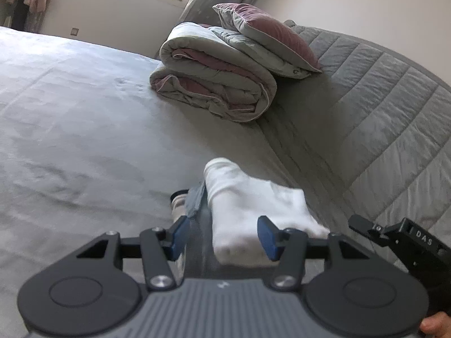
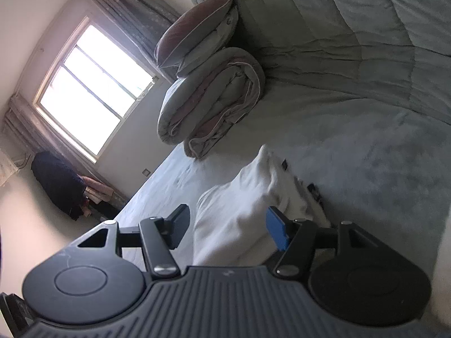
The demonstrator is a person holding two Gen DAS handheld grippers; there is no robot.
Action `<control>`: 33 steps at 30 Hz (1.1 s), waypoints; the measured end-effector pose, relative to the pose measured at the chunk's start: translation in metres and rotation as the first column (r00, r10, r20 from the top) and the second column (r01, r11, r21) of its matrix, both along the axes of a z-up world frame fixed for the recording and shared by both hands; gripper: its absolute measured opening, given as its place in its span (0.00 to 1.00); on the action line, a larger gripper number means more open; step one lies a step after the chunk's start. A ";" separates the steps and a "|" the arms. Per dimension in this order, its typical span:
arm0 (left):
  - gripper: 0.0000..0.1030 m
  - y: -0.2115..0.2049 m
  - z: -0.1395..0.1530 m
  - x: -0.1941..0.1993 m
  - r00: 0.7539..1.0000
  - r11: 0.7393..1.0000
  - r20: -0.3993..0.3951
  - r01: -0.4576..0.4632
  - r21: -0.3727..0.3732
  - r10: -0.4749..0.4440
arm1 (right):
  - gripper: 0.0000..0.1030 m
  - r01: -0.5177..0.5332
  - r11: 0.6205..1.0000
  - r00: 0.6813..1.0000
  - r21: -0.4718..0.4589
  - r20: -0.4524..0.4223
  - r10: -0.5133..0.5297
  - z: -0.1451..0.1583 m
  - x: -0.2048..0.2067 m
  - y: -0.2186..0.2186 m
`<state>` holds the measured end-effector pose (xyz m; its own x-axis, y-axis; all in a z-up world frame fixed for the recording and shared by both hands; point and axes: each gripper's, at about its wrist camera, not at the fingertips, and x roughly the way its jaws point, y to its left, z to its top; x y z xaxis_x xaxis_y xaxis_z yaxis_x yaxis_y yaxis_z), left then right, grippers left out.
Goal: Fold clothes
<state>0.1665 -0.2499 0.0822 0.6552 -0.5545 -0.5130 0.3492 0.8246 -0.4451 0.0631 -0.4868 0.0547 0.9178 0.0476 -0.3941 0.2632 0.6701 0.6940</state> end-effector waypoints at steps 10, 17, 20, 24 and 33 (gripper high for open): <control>0.73 0.009 0.003 -0.058 0.998 0.979 -0.020 -0.058 0.197 0.064 | 0.70 0.014 0.997 0.999 -0.079 -0.052 -0.018 0.015 -0.041 0.051; 0.99 0.014 0.002 -0.081 0.997 0.953 0.018 -0.078 0.294 0.076 | 0.81 0.030 0.992 0.994 -0.126 -0.096 -0.043 0.023 -0.056 0.070; 0.99 0.015 0.002 -0.089 0.997 0.938 0.024 -0.079 0.339 0.076 | 0.98 0.051 0.988 0.991 -0.147 -0.117 -0.068 0.023 -0.061 0.074; 0.99 0.016 0.002 -0.098 0.997 0.915 0.032 -0.081 0.396 0.074 | 1.00 0.056 0.979 0.989 -0.197 -0.124 -0.081 0.022 -0.065 0.084; 0.99 0.026 0.008 -0.112 0.995 0.899 0.037 -0.098 0.426 0.091 | 1.00 0.088 0.963 0.969 -0.254 -0.202 -0.142 0.019 -0.069 0.099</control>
